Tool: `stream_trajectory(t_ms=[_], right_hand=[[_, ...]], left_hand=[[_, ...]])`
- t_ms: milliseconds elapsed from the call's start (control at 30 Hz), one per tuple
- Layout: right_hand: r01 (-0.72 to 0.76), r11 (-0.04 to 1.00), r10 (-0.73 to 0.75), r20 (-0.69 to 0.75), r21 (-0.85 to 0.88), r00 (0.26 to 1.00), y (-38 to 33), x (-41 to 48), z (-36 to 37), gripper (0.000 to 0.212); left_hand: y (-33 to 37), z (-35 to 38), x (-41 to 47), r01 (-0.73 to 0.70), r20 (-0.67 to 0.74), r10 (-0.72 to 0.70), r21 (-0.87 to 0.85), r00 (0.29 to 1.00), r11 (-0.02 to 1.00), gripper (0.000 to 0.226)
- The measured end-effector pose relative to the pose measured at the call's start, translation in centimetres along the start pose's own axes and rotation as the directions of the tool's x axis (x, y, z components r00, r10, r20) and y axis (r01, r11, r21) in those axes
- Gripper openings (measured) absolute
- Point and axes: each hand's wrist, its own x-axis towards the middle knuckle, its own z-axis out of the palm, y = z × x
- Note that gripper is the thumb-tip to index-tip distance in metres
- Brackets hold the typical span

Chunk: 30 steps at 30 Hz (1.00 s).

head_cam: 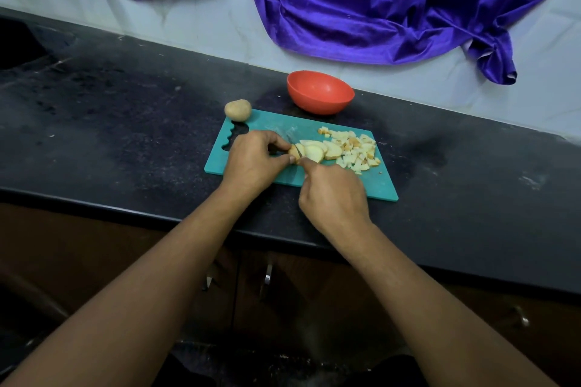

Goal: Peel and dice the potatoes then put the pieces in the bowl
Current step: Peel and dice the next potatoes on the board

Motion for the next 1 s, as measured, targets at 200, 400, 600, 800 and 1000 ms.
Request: stream_trajectory(t_ms=[200,400,600,800,1000], right_hand=[[-0.041,0.983,0.049,-0.038,0.178,0.998,1.7,-0.9,0.3,0.042],[-0.305,0.727,0.291,0.127,0.614,0.948,3.5,0.4,-0.7,0.03],[-0.135,0.931,0.159,-0.043,0.339,0.986,1.7,-0.7,-3.1,0.038],[-0.03,0.997,0.033,-0.052,0.065,0.998,-0.4,-1.1,-4.2,0.039],[-0.01,1.0,0.012,-0.037,0.03,0.999,-0.7,-1.1,-4.0,0.037]], left_hand=[[0.1,0.0,0.0,0.002,0.008,-0.002,0.007,1.0,1.0,0.018],[0.3,-0.1,-0.2,0.006,0.008,-0.006,-0.014,1.0,1.0,0.017],[0.6,-0.3,-0.3,0.009,0.01,-0.009,-0.02,1.0,1.0,0.016],[0.6,-0.2,-0.4,0.027,0.007,-0.026,-0.039,1.0,0.999,0.015],[0.7,-0.3,-0.4,0.015,0.008,-0.015,-0.037,1.0,0.999,0.014]])
